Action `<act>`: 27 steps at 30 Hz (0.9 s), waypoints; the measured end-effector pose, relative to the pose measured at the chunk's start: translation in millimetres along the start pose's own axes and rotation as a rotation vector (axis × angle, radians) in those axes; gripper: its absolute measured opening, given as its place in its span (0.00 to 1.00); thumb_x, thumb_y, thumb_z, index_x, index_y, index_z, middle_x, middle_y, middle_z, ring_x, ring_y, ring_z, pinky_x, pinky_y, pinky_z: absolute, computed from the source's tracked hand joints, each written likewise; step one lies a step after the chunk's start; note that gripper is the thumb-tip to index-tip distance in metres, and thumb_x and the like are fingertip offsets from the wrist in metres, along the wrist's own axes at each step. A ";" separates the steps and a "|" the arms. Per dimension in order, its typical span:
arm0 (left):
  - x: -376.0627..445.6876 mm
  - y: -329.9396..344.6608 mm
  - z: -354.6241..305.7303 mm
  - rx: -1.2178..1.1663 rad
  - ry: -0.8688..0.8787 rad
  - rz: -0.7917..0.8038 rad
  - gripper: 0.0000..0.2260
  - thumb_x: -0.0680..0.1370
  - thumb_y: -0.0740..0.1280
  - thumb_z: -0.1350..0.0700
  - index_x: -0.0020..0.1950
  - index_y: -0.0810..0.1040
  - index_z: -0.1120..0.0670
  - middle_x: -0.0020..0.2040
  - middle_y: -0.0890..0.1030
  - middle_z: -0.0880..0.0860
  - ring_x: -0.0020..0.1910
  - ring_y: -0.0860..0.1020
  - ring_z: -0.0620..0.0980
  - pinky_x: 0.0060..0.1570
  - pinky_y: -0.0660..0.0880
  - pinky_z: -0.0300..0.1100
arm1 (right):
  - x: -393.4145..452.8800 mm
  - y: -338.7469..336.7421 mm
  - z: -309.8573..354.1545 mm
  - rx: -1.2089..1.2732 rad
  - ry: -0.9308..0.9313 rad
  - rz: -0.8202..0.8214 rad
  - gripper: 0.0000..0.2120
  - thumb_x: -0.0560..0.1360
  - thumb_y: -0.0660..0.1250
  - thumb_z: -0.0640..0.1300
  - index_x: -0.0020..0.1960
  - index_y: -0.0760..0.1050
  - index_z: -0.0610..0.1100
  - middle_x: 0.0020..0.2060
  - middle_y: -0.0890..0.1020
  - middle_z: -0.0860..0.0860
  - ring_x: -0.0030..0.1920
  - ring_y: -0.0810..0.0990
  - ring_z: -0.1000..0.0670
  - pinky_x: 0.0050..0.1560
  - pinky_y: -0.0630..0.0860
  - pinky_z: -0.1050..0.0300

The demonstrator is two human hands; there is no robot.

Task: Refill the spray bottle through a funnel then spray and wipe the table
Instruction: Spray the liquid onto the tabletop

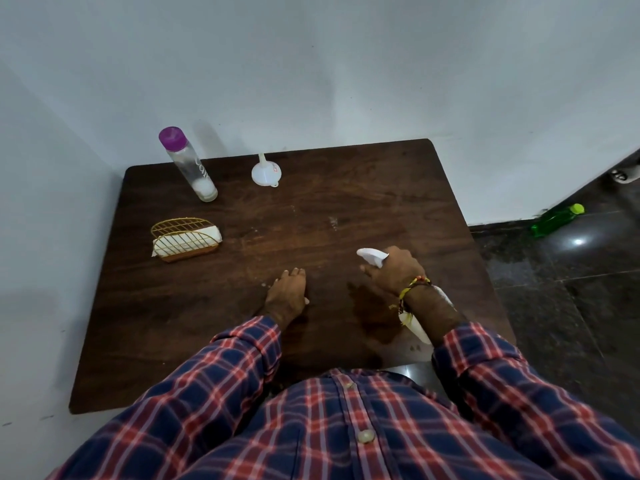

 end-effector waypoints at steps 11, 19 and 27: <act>22.6 -40.6 -7.8 -0.022 -0.065 -0.007 0.34 0.79 0.67 0.54 0.79 0.52 0.58 0.79 0.56 0.55 0.78 0.54 0.56 0.76 0.57 0.49 | 5.9 12.6 -18.0 -0.118 -0.036 0.129 0.21 0.72 0.64 0.63 0.64 0.75 0.61 0.56 0.80 0.49 0.56 0.80 0.44 0.57 0.77 0.51; 58.7 -60.3 -25.6 -0.077 -0.153 0.110 0.47 0.71 0.76 0.52 0.80 0.49 0.58 0.80 0.51 0.57 0.78 0.51 0.60 0.76 0.57 0.52 | 29.2 0.8 -29.1 -0.083 0.024 0.018 0.28 0.69 0.64 0.67 0.59 0.78 0.49 0.51 0.80 0.48 0.52 0.80 0.44 0.51 0.76 0.52; 84.1 -61.5 -43.0 -0.048 -0.283 0.180 0.41 0.66 0.80 0.50 0.73 0.65 0.58 0.75 0.63 0.61 0.76 0.60 0.61 0.74 0.60 0.55 | 84.7 -32.4 -26.4 0.217 -0.045 -0.045 0.25 0.67 0.70 0.65 0.55 0.80 0.48 0.48 0.84 0.49 0.53 0.82 0.45 0.53 0.79 0.51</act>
Point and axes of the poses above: each hand's wrist, its own x-axis towards the middle knuckle, its own y-axis out of the palm, z = x × y, the point moved 7 cm from there along x, towards the middle knuckle
